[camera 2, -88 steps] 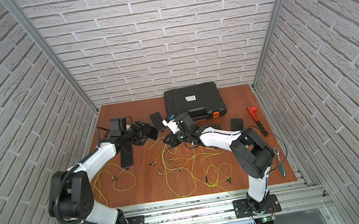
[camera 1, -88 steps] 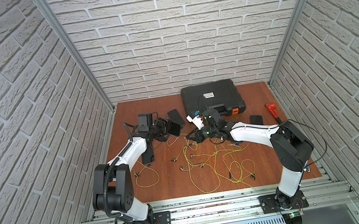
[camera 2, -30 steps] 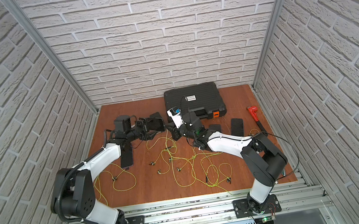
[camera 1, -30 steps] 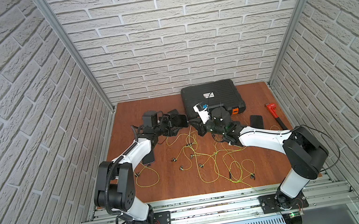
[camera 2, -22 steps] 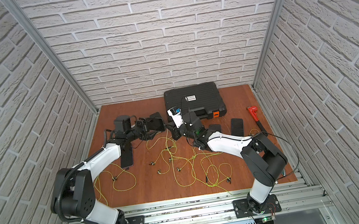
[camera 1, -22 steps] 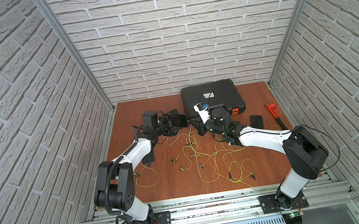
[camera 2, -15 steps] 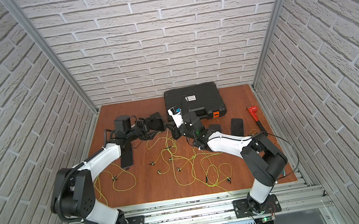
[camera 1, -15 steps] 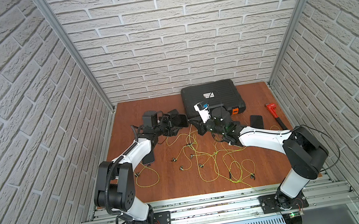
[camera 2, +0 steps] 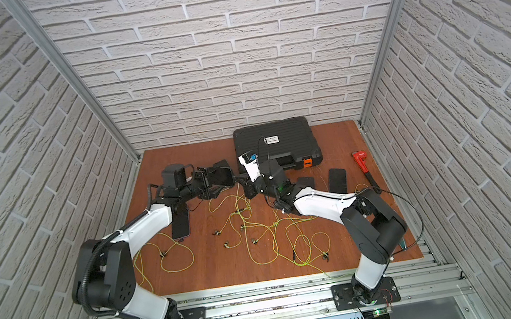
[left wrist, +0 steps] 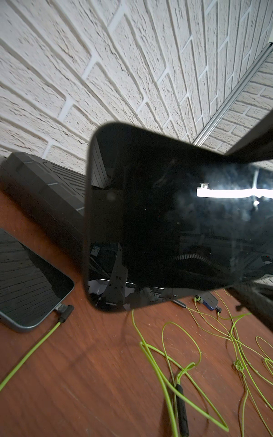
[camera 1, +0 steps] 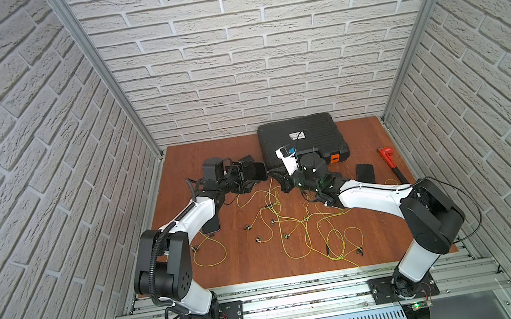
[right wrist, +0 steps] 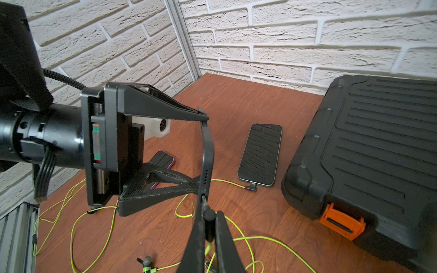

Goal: Plug wired earphones into phones
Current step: Insert the wired earphone into the phone.

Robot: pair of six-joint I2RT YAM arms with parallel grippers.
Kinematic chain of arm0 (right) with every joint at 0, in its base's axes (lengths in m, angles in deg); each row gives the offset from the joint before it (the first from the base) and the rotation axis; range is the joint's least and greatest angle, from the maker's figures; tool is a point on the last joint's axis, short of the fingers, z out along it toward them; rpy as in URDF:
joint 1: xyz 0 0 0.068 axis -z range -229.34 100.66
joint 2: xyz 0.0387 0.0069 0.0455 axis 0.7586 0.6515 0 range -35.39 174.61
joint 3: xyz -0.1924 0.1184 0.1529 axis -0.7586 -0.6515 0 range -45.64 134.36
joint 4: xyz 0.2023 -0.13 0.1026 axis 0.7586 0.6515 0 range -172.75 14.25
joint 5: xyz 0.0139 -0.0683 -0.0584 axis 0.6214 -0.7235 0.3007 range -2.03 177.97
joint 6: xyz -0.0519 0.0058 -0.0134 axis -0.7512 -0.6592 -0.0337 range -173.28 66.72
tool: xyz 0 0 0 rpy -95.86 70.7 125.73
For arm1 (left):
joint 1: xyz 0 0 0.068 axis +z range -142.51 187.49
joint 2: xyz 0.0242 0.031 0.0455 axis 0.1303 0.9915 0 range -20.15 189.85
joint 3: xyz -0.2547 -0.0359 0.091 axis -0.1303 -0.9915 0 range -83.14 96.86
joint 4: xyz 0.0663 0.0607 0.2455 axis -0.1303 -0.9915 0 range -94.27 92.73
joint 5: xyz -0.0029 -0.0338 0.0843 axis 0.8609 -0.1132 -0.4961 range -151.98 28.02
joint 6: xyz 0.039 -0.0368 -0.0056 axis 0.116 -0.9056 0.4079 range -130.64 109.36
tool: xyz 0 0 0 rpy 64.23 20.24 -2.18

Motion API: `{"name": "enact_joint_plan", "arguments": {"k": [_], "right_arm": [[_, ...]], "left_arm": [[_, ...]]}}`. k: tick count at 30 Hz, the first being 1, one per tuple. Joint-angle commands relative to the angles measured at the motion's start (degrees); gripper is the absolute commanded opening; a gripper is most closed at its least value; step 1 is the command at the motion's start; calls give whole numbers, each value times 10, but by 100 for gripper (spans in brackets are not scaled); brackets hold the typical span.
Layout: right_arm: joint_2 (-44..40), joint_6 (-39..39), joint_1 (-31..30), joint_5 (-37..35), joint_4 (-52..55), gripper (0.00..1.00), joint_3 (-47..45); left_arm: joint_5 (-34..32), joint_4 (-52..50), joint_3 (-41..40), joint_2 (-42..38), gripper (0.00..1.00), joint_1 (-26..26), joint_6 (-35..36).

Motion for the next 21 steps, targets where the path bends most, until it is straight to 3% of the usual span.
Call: {"name": "enact_joint_plan", "arguments": {"k": [1, 21], "right_arm": [[8, 4, -3, 1, -15, 6, 16], [33, -7, -21, -38, 33, 6, 55]], "left_arm": [[19, 50, 2, -7, 0, -6, 1], [6, 47, 4, -6, 0, -26, -8]]}}
